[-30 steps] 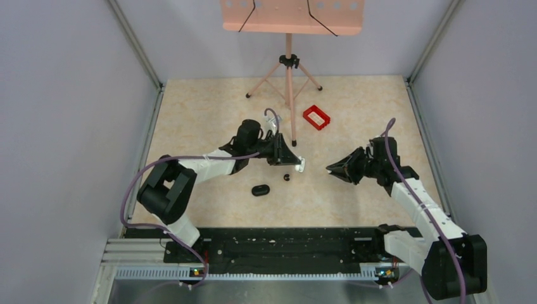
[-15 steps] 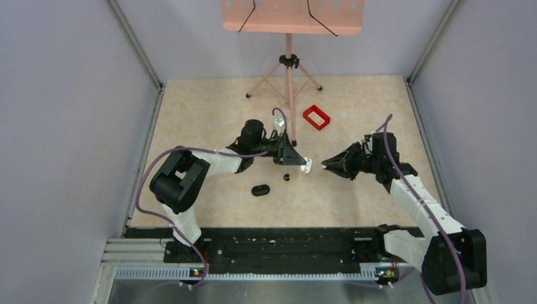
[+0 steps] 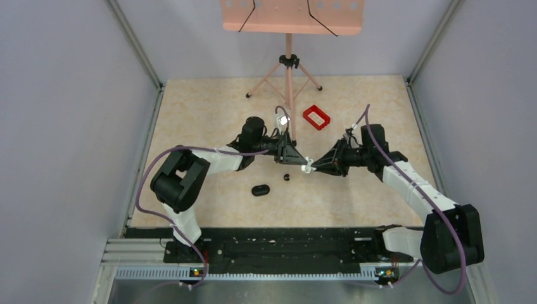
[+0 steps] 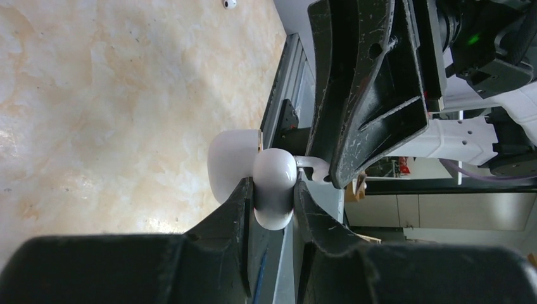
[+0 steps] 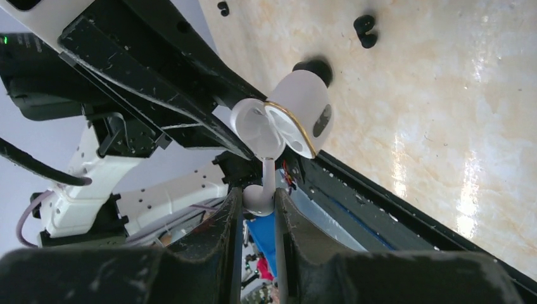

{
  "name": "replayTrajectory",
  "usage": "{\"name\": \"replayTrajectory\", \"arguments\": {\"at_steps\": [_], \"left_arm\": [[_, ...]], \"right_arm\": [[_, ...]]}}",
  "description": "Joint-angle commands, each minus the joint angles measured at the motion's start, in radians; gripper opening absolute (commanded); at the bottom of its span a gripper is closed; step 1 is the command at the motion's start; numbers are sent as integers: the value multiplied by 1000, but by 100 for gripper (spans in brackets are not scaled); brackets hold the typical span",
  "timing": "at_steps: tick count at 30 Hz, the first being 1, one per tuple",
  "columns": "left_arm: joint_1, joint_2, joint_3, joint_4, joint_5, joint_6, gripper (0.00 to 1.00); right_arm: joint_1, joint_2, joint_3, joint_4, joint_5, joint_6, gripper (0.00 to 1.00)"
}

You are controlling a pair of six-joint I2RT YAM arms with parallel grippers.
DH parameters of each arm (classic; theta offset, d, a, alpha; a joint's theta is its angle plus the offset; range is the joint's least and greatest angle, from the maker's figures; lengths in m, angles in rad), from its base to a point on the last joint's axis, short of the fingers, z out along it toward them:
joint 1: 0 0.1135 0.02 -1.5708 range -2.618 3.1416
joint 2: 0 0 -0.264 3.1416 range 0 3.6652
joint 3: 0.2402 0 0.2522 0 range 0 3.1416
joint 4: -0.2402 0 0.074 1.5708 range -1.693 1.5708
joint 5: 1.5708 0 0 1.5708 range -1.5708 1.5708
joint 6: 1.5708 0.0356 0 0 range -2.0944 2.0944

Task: Insert the wireless bluetooth earbuds into the charging case
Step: Insert the right earbud into the right side groove of the charging case.

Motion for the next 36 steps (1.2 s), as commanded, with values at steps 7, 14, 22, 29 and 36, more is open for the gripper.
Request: {"name": "replayTrajectory", "arguments": {"at_steps": [7, 14, 22, 29, 36], "left_arm": [[-3, -43, 115, -378, 109, 230, 0], [-4, -10, 286, -875, 157, 471, 0], [0, 39, 416, -1121, 136, 628, 0], [0, 44, 441, -1135, 117, 636, 0], [0, 33, 433, -1088, 81, 596, 0]], "right_arm": [[16, 78, 153, -175, -110, -264, 0], [44, 154, 330, -504, -13, -638, 0], [77, 163, 381, -547, 4, -724, 0], [92, 167, 377, -550, -15, -723, 0], [102, 189, 365, -527, -20, -646, 0]]}}
